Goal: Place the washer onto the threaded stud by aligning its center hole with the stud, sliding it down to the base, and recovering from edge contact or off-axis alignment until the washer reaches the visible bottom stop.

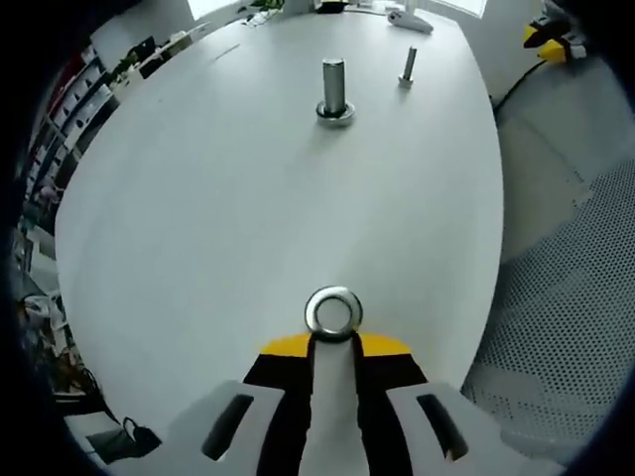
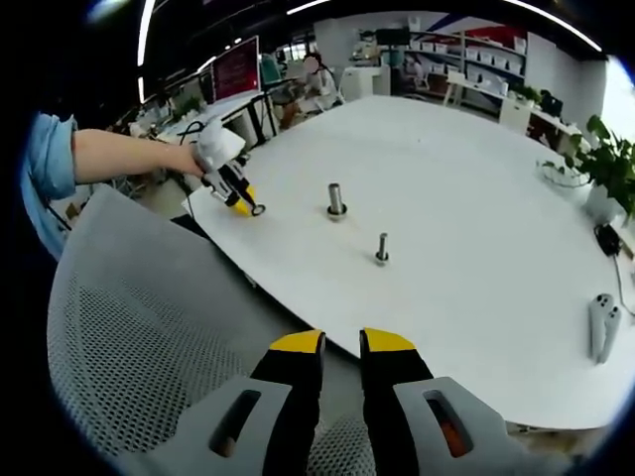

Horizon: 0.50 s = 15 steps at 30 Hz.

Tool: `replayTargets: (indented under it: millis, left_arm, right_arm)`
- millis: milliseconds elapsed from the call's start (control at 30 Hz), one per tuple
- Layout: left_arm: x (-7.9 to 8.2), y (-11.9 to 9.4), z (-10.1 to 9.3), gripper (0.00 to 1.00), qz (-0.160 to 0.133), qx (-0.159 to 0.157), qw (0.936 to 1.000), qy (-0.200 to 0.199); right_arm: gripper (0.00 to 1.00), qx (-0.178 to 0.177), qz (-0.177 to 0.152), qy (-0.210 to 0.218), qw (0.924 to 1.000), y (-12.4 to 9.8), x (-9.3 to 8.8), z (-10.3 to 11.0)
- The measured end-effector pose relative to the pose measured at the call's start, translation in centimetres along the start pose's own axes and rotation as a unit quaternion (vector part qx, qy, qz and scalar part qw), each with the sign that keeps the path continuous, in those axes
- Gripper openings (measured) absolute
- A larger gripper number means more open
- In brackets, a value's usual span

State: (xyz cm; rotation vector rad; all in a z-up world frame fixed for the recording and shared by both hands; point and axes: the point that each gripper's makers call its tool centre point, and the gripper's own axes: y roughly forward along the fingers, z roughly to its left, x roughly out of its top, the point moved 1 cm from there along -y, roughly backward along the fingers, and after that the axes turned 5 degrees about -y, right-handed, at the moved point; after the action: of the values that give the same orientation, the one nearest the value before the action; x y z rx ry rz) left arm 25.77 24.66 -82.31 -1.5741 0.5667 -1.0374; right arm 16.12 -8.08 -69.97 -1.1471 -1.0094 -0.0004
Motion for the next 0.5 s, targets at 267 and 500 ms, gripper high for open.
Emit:
replayTargets:
  millis: [267,500]
  left_arm:
    - [0.6,0.4,-0.1,0.10,0.017,-0.003,0.9995,0.027]
    - [1.4,1.1,0.4,0.06,0.040,-0.004,0.9978,0.052]
  right_arm:
    - [0.17,-0.001,-0.002,0.000,1.0000,0.0,0.1,0.0]
    - [0.17,-0.001,-0.005,0.002,1.0000,0.0,0.2,0.0]
